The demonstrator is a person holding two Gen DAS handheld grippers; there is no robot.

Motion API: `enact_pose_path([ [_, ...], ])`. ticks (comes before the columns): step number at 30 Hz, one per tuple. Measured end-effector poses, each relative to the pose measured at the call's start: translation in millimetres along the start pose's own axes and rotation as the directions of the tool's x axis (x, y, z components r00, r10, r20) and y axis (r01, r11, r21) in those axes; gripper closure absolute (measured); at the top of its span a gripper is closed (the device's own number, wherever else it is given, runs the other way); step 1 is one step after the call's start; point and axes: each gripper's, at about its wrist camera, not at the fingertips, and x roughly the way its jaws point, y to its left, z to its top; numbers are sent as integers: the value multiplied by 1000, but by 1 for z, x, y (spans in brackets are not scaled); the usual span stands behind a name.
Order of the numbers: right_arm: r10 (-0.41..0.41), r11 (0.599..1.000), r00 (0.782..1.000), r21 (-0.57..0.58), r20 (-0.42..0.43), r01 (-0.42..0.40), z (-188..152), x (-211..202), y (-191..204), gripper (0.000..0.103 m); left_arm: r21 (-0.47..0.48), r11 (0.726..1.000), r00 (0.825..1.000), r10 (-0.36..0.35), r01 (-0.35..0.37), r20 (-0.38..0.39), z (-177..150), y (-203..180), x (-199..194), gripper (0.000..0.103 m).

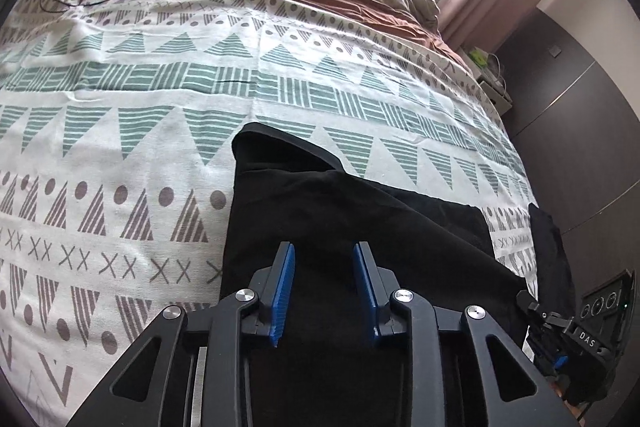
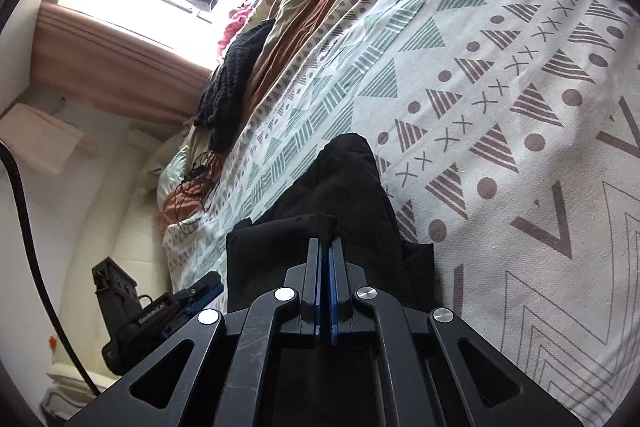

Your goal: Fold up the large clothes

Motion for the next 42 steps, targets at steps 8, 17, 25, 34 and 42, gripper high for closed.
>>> enact_pose_path([
  [8,-54,998,998,27,-9,54,-4,4,-14,100,44,998,996,58,-55,-66,4,-8,44,71],
  [17,-125,989,990,74,-60,129,-4,24,-40,100,24,999,992,36,-34,-117,6,-4,47,71],
  [25,-102,994,993,42,-62,105,2,2,-32,44,-55,997,997,-51,49,-49,-6,25,-5,24],
  [34,-37,996,990,73,-137,48,3,4,-60,37,-102,993,997,-58,52,-58,-25,53,-18,21],
  [42,73,997,965,54,-252,-61,-2,31,-60,25,-126,989,991,-88,74,-105,-36,61,-3,39],
])
